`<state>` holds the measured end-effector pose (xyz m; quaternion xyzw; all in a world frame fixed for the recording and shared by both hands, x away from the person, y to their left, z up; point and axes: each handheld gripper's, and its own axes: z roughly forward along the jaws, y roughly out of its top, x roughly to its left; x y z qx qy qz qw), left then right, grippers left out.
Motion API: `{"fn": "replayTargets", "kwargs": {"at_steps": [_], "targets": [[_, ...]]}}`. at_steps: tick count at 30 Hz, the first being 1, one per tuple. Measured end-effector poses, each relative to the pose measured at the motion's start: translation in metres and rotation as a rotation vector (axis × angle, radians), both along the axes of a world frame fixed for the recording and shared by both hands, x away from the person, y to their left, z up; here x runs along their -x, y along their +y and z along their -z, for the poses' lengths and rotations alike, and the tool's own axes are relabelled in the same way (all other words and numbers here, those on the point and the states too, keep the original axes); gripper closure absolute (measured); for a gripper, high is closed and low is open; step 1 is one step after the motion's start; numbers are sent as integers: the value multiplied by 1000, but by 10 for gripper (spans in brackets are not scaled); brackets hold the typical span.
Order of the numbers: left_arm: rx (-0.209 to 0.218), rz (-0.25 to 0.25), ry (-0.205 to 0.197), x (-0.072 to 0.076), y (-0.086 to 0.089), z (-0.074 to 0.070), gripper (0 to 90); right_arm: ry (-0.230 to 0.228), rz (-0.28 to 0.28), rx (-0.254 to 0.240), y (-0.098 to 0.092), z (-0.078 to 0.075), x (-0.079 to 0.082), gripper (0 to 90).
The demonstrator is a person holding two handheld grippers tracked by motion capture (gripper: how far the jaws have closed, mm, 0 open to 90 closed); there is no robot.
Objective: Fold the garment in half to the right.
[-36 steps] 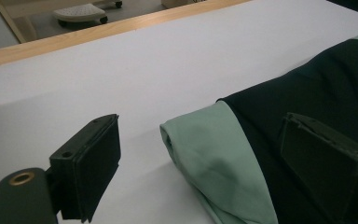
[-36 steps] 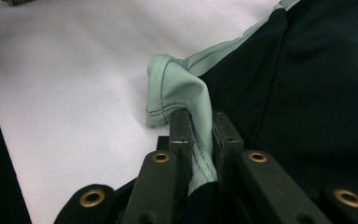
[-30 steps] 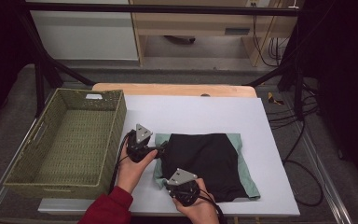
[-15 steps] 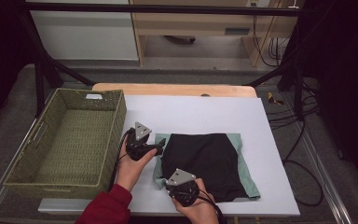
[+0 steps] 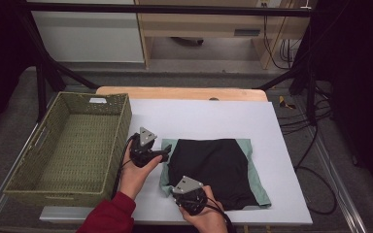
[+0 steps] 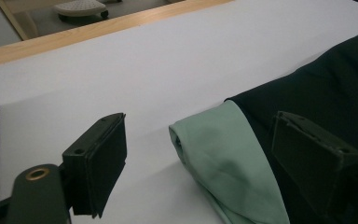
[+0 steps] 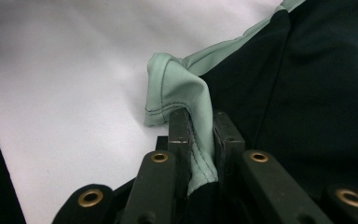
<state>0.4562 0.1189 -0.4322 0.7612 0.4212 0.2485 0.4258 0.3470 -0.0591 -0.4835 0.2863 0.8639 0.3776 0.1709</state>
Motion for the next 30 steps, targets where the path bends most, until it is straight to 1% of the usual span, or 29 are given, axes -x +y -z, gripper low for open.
{"fn": "replayTargets", "kwargs": {"at_steps": [3,5,7,9,10,11,12,14,17,19,20,21,22,23,24,25,27,28,29,30], "targets": [[4,-3,1,-1,-1,1,184,-5,-5,3,0,0,0,806],[5,8,17,-2,-5,4,187,-11,-6,6,0,0,0,807],[1,17,24,-4,-8,7,188,-13,-7,9,0,0,1,806],[-1,21,44,-7,-12,12,194,-18,-9,17,1,0,1,806],[7,24,56,-7,-14,14,194,-19,-11,19,1,0,1,806],[7,24,56,-7,-14,14,194,-19,-11,19,1,0,1,806],[4,27,68,-8,-17,18,193,-20,-10,20,1,0,1,806],[-4,33,71,-6,-20,21,194,-28,-12,32,2,0,2,806],[-6,37,76,-4,-21,24,193,-33,-12,34,3,0,2,805],[-14,43,85,-3,-22,28,193,-41,-11,48,4,0,3,804],[-18,48,90,-2,-23,32,193,-41,-10,48,4,0,3,804],[-18,48,90,-2,-23,32,193,-41,-10,48,4,0,3,804],[-15,58,87,-4,-22,35,201,-43,-11,47,4,0,3,804],[-15,58,87,-4,-22,35,218,-43,-11,47,4,0,3,804],[2,67,104,-6,-21,38,229,-43,-10,46,4,0,3,803],[11,73,110,-7,-21,39,237,-44,-11,46,4,0,3,804],[32,89,120,-8,-20,41,286,-44,-11,44,4,0,3,804],[53,101,129,-8,-20,42,325,-45,-13,45,4,0,3,804],[53,101,129,-8,-20,42,369,-45,-13,45,4,0,3,804],[75,117,138,-9,-20,43,408,-45,-11,45,4,0,3,803]]}}
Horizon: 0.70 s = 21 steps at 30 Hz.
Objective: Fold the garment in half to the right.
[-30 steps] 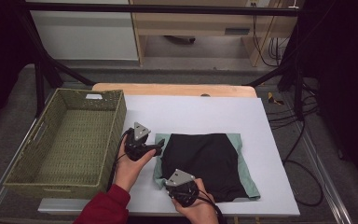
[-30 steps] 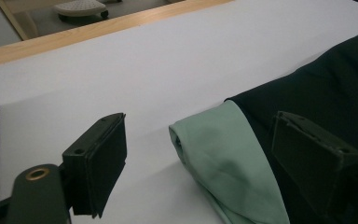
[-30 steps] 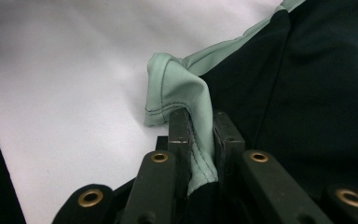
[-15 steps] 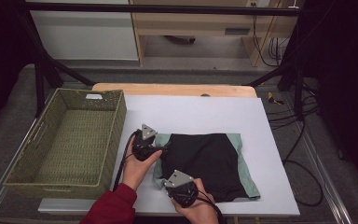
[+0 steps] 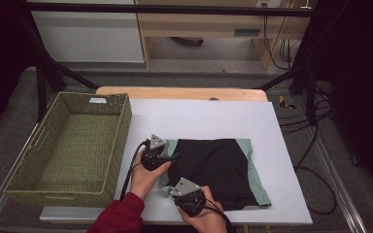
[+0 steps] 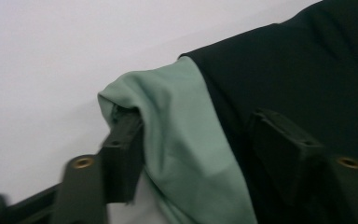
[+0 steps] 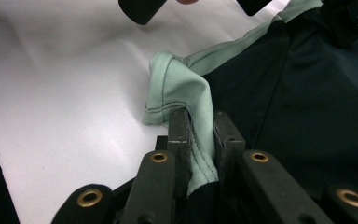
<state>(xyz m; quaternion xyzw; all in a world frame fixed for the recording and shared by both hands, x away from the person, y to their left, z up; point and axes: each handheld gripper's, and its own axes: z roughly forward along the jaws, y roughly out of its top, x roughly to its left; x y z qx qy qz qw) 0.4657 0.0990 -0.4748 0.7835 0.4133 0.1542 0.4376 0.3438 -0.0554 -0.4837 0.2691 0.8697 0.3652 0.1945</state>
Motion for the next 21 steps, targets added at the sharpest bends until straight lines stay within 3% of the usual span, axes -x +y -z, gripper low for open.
{"fn": "replayTargets", "kwargs": {"at_steps": [4,14,21], "targets": [[20,10,22,-2,-2,1,506,-7,0,7,1,0,1,803],[30,6,9,-1,-3,-3,766,-39,-14,15,2,-1,4,823],[1,-4,-14,-2,3,-20,806,-77,-29,-18,4,-16,11,828]]}}
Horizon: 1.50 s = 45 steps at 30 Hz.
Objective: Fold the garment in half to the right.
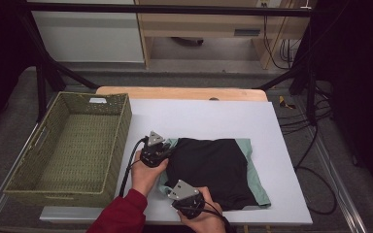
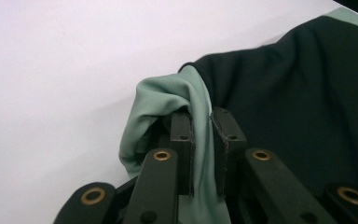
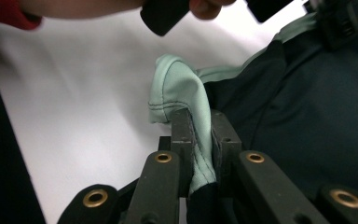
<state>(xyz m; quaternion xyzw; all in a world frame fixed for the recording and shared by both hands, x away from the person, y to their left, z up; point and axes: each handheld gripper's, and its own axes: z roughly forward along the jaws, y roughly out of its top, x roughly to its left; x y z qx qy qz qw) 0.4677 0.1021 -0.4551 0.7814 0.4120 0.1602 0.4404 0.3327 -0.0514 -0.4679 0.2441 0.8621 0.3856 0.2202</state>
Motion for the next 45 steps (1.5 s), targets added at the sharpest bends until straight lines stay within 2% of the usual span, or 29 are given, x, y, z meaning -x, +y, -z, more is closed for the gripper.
{"fn": "replayTargets", "kwargs": {"at_steps": [2,4,9,11,12,14,23,26,27,29,36,37,42,43,45], "targets": [[-7,0,-2,0,0,-3,808,-13,-3,-8,0,-4,1,828],[-15,4,-4,-2,2,-12,809,-36,-9,-32,-1,-12,5,829],[-28,2,-14,-3,3,-23,809,-54,-6,-62,-4,-26,7,829],[-27,-3,-20,-4,2,-31,809,-63,2,-99,-9,-38,6,829],[-27,-3,-20,-4,2,-31,809,-63,2,-99,-9,-38,6,829],[-28,-4,-22,-6,-1,-40,809,-65,16,-130,-12,-47,3,829],[-36,-12,-34,-8,-7,-60,809,-75,30,-175,-19,-66,-1,829],[-36,-5,-42,-7,-8,-66,809,-87,36,-172,-20,-68,0,829],[-36,2,-56,-6,-8,-73,809,-80,38,-193,-20,-69,2,829],[-41,3,-57,-6,-7,-75,809,-76,40,-204,-20,-70,2,829],[-41,-20,-56,-8,3,-87,809,-87,41,-232,-12,-82,-2,829],[-40,-22,-62,-9,6,-92,809,-89,42,-236,-10,-83,-2,829],[-52,-22,-65,-13,10,-95,809,-93,48,-248,-5,-82,-6,828],[-63,-26,-64,-14,12,-94,809,-87,56,-275,-3,-81,-8,828],[-64,-33,-64,-15,14,-94,809,-89,61,-282,-1,-80,-9,828]]}}
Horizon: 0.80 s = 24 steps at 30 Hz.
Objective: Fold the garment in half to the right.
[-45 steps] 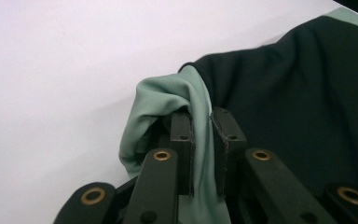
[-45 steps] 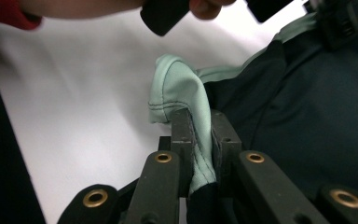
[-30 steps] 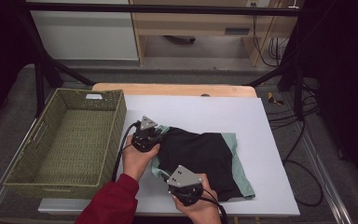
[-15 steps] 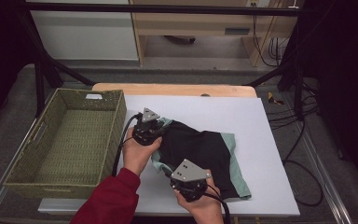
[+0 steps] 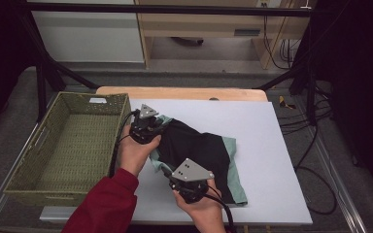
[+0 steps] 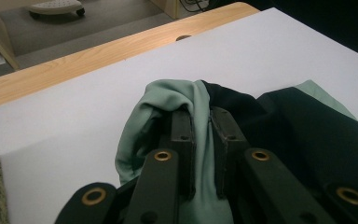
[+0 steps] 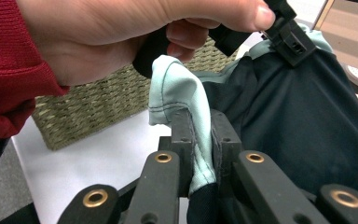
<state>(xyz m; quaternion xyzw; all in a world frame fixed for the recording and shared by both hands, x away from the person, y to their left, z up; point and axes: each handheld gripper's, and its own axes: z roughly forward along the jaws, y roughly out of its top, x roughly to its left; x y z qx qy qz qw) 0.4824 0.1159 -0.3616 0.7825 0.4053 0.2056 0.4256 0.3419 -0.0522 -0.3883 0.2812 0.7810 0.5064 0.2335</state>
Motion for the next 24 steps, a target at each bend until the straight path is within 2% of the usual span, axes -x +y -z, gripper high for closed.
{"fn": "replayTargets", "kwargs": {"at_steps": [4,8,12,17,21,24], "targets": [[-12,-15,0,1,5,-2,808,-30,30,27,6,1,-2,829],[-1,-27,-7,2,11,-4,809,-41,9,18,11,-1,-2,829],[-2,-35,-13,3,16,-7,808,-42,-17,11,17,-6,-3,829],[-13,-44,-4,0,18,-7,808,-36,-11,6,17,-10,-5,829],[-4,-48,-7,-1,17,-9,808,-36,-11,4,17,-12,-5,829],[1,-49,-9,-1,17,-12,808,-45,9,4,18,-17,-5,829]]}}
